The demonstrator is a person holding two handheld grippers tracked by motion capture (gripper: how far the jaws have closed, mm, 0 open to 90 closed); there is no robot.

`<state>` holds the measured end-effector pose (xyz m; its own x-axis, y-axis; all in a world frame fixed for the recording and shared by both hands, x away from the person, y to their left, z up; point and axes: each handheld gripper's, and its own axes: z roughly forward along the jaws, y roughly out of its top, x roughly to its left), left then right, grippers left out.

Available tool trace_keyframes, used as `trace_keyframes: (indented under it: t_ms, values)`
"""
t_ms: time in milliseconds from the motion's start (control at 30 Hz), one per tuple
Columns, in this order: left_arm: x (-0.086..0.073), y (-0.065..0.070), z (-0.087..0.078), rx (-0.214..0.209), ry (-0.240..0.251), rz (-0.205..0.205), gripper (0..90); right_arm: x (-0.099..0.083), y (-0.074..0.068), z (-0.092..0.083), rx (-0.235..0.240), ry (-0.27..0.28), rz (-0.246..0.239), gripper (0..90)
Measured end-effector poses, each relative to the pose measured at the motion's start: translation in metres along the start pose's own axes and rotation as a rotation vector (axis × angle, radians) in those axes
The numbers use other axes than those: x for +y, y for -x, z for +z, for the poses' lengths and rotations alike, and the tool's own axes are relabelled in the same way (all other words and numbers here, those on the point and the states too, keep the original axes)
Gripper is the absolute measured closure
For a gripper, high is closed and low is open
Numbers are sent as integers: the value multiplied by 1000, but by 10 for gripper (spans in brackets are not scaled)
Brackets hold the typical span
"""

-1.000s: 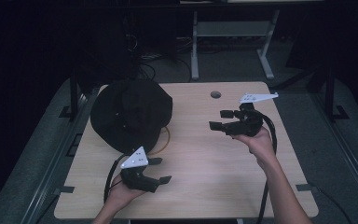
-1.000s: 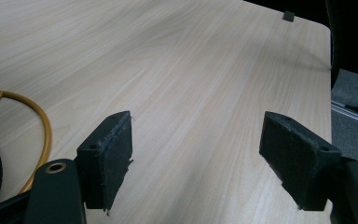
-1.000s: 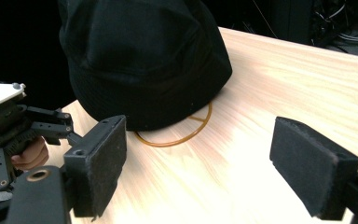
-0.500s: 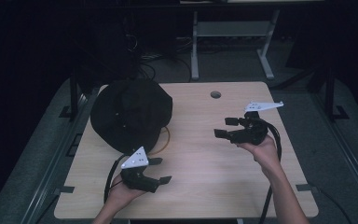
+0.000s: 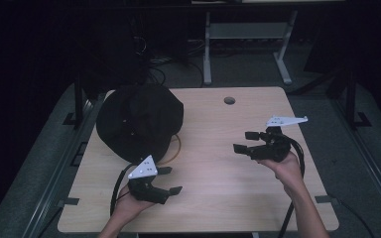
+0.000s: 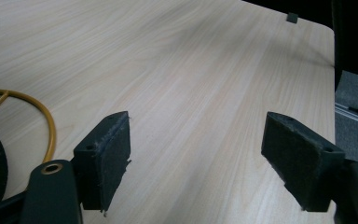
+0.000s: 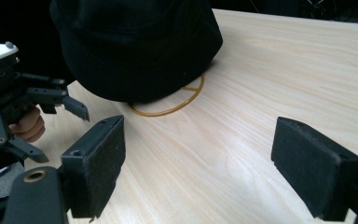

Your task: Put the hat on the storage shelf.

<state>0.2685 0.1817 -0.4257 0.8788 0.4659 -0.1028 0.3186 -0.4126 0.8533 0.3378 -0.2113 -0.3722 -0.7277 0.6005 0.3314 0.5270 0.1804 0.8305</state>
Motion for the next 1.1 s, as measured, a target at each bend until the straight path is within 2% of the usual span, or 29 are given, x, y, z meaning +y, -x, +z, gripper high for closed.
trace_keyframes:
  t_ms: [733,1100]
  values:
    - [0,0,2,12,-15,-13,183,-43,4,-15,-22,-17,36,161]
    - [1,3,2,9,-15,-9,184,-59,0,-26,-40,-23,51,161]
